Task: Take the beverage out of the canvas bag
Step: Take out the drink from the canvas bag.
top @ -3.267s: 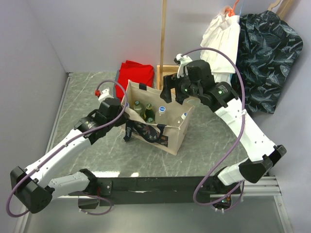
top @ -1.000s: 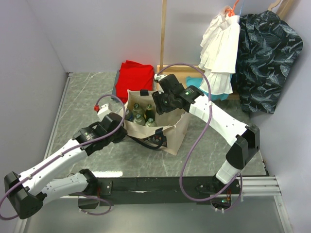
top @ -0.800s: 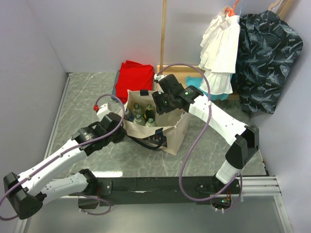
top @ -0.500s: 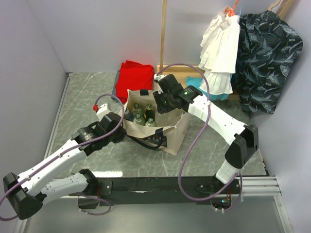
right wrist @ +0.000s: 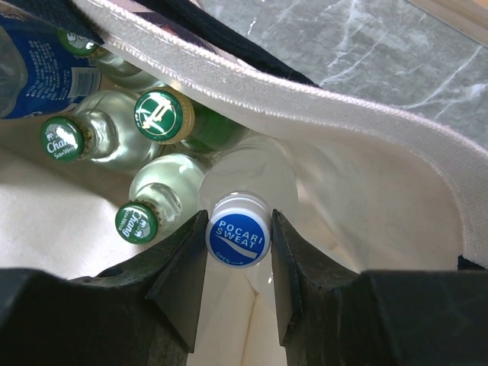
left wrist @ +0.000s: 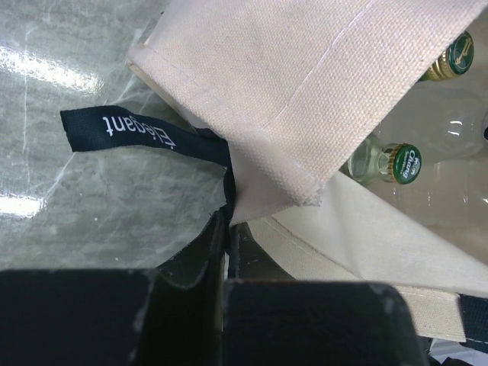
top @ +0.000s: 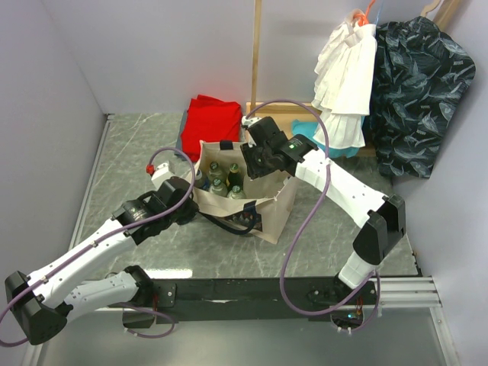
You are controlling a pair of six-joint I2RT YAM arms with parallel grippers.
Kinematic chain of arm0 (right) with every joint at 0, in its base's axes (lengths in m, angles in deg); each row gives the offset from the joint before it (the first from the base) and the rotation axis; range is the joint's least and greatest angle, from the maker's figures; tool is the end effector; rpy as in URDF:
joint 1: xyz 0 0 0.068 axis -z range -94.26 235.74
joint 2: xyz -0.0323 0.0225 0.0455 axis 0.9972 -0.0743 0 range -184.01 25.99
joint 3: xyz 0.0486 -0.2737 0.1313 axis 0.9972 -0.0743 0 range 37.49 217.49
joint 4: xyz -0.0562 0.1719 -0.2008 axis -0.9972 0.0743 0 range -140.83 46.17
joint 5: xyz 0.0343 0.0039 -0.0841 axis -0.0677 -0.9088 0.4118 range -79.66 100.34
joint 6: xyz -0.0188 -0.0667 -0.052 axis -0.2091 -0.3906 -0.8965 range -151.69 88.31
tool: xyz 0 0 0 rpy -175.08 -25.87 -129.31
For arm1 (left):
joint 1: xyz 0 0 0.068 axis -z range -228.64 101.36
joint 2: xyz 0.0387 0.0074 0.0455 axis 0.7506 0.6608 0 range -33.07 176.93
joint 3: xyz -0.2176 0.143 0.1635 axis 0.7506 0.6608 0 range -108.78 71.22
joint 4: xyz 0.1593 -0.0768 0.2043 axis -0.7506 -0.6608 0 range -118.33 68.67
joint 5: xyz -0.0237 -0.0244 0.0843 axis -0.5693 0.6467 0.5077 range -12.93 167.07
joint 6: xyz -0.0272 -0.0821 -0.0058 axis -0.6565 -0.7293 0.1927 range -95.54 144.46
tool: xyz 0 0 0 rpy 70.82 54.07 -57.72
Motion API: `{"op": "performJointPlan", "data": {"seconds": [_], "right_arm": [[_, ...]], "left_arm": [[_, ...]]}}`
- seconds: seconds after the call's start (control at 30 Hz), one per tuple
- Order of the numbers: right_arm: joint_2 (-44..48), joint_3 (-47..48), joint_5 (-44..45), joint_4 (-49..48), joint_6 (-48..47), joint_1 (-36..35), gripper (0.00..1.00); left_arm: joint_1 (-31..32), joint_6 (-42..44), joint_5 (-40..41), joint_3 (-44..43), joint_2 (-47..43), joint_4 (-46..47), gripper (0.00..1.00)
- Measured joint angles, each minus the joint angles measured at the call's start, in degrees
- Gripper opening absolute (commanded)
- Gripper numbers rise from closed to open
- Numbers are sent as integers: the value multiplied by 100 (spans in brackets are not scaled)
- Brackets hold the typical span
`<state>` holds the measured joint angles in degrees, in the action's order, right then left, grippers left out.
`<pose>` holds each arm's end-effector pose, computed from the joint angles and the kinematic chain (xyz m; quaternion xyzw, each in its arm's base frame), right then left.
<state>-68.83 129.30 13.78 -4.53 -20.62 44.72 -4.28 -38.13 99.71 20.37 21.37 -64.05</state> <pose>0.3051 0.2594 0.3445 -0.2321 0.9081 0.1272 0.3245 0.1659 -0.1210 0.2966 -0.2163 0.8871 -0.1848 0.3636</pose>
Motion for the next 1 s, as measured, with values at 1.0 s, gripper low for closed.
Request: {"op": "performJointPlan", "data": {"seconds": [1.0], "right_arm": [[162,286,326,487,-4,-66,0]], "left_arm": [[0,146,13,-74,59,20,2]]}}
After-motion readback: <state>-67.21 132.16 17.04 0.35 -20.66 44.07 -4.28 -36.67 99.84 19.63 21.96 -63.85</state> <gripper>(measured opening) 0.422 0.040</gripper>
